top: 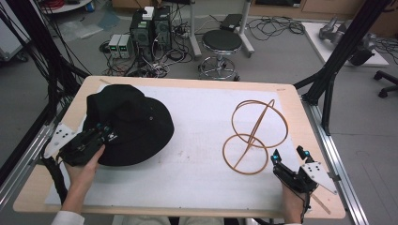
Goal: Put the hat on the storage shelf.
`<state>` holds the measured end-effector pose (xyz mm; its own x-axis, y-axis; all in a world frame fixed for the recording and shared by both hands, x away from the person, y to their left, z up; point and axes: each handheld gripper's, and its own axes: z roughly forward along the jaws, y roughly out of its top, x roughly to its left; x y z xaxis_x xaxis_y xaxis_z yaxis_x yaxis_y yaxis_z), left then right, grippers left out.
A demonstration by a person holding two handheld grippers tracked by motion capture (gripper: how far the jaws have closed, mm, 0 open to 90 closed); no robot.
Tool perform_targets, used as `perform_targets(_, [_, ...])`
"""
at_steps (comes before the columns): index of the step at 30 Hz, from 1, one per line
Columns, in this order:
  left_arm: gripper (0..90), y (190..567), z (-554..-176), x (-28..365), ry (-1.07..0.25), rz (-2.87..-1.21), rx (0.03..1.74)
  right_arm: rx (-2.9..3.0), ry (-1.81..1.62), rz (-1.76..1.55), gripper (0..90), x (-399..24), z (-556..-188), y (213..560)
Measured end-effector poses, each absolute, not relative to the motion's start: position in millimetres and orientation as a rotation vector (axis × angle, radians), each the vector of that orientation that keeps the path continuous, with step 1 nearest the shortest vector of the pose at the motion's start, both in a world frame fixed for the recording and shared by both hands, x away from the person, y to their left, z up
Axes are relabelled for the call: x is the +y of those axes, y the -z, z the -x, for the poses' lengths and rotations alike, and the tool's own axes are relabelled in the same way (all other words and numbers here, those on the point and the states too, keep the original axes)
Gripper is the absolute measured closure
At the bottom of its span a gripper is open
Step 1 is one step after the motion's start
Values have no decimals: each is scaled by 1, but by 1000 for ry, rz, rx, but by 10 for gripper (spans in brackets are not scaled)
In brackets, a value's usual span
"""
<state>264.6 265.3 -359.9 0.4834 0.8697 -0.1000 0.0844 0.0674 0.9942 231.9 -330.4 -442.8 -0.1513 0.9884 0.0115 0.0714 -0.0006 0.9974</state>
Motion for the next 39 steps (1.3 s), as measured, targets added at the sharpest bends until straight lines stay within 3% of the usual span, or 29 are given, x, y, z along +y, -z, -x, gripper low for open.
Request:
perform_targets(28, [864,295,-266,210,-683,-1328,660,1362,-1301,-1196,168,-332,-232,443])
perform_targets(39, [864,266,-270,171,-650,-1288,548,1358,-1306,-1194,168,-331,-233,443])
